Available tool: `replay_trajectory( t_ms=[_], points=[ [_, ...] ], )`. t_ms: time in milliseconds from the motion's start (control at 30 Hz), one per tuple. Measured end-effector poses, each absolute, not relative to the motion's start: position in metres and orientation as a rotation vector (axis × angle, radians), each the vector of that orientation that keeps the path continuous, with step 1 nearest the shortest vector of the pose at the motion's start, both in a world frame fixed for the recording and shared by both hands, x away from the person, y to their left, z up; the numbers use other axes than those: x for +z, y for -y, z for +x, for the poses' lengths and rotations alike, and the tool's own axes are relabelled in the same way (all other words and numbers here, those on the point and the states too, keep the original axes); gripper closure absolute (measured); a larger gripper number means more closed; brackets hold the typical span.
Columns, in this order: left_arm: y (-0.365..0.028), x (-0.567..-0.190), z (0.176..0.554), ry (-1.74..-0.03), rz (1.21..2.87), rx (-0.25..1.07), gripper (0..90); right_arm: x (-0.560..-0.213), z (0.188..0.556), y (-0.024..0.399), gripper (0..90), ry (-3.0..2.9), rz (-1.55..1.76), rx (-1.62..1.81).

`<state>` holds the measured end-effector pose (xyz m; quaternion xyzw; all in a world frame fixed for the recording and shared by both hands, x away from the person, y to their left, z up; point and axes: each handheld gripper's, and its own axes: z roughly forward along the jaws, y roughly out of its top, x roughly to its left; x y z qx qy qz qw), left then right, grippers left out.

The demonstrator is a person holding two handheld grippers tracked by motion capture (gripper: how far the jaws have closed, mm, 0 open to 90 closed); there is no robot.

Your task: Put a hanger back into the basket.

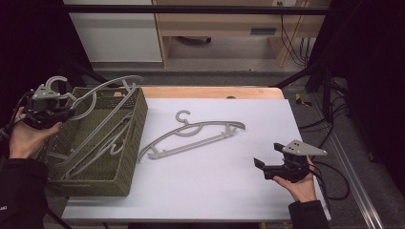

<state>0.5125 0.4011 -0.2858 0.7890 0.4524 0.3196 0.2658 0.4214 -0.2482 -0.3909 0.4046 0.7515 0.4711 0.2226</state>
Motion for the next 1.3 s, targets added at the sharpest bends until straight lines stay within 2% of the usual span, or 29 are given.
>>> replay_trajectory(
  t_ms=[667, 967, 1300],
  points=[
    [-0.415, -0.322, 0.519, -1.262, 2.238, 0.929, 82.6, -0.392, 0.422, 0.248, 7.9, -2.084, 1.113, 1.293],
    [-0.407, -0.347, 0.52, -1.256, 2.303, 1.033, 82.6, -0.393, 0.423, 0.246, 7.9, -2.092, 1.116, 1.285],
    [-0.407, -0.373, 0.521, -1.294, 2.325, 1.019, 82.3, -0.394, 0.423, 0.245, 8.1, -2.093, 1.11, 1.288]
  ],
)
